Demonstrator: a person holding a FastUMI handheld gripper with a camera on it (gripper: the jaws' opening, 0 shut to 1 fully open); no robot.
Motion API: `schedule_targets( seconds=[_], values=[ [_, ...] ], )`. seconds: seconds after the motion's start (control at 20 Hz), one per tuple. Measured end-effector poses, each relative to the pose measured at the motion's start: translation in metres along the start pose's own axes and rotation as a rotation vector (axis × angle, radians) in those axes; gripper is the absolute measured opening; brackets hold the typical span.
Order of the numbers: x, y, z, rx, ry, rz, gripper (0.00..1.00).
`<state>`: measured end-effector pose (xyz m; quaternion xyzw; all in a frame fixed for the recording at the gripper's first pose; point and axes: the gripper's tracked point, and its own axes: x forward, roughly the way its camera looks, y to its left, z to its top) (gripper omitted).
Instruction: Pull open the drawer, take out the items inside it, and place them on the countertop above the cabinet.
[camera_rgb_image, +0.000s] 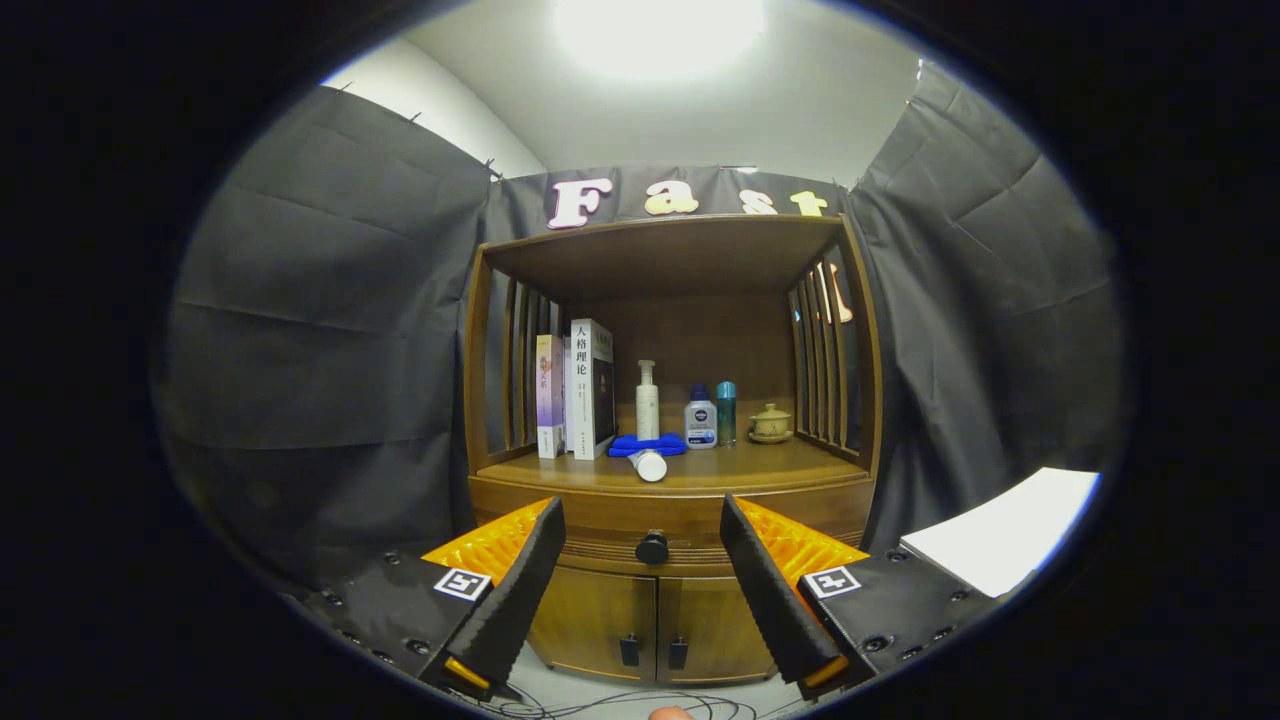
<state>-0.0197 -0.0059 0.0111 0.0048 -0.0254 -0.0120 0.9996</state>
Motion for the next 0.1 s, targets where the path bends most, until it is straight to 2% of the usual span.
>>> schedule_targets(
  seconds=[0.1],
  values=[
    [0.0007,-0.0013,0.0009,0.005,-0.002,-0.002,0.98]
  ],
)
